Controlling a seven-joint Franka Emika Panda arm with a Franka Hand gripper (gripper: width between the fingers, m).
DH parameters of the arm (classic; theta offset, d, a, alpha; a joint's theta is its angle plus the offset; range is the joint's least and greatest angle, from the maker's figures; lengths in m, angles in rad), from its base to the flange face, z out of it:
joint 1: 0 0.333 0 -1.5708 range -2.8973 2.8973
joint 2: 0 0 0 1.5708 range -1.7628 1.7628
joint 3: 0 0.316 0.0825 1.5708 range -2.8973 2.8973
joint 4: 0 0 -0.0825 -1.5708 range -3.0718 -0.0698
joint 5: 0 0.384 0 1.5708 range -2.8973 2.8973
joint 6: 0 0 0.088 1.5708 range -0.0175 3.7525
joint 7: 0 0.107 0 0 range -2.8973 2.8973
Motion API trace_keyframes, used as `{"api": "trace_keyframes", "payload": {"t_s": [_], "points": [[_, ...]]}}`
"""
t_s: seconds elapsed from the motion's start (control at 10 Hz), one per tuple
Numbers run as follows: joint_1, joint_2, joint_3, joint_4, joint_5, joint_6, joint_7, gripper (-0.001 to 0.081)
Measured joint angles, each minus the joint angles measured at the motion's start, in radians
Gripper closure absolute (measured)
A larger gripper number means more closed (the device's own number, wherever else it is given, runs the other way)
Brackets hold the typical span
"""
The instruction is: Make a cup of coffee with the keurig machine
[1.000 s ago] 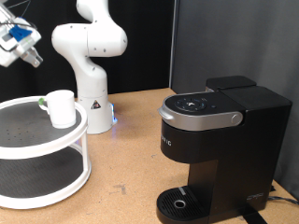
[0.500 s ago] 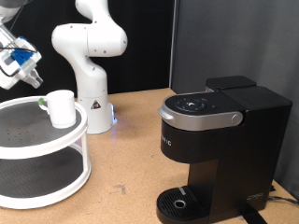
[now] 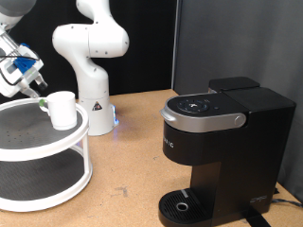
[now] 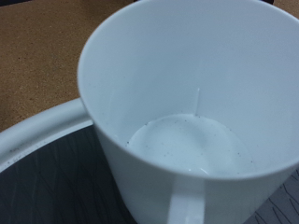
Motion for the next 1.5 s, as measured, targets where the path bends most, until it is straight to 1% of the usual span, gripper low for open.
{"api": "trace_keyframes", "payload": {"t_s": [0.1, 0.2, 0.3, 0.4, 0.5, 0.6, 0.8, 1.2, 1.4, 1.5], "points": [[0.000, 0.000, 0.000, -0.007, 0.000, 0.013, 0.000, 0.0411], [-0.001, 0.000, 0.000, -0.016, 0.000, 0.033, 0.000, 0.0228], [-0.001, 0.000, 0.000, -0.025, 0.000, 0.051, 0.000, 0.0095], [-0.001, 0.001, 0.000, -0.033, 0.000, 0.065, 0.000, 0.0095], [-0.001, 0.003, 0.000, -0.038, 0.000, 0.072, 0.000, 0.0015], [-0.001, 0.008, 0.000, -0.042, 0.001, 0.072, 0.000, 0.0003], [0.000, 0.022, 0.000, -0.047, 0.002, 0.072, -0.004, 0.0003], [0.000, 0.024, -0.007, -0.056, 0.015, 0.070, -0.047, 0.0001], [0.000, 0.024, -0.009, -0.056, 0.020, 0.070, -0.052, 0.0014], [0.000, 0.024, -0.009, -0.056, 0.021, 0.070, -0.052, 0.0184]]}}
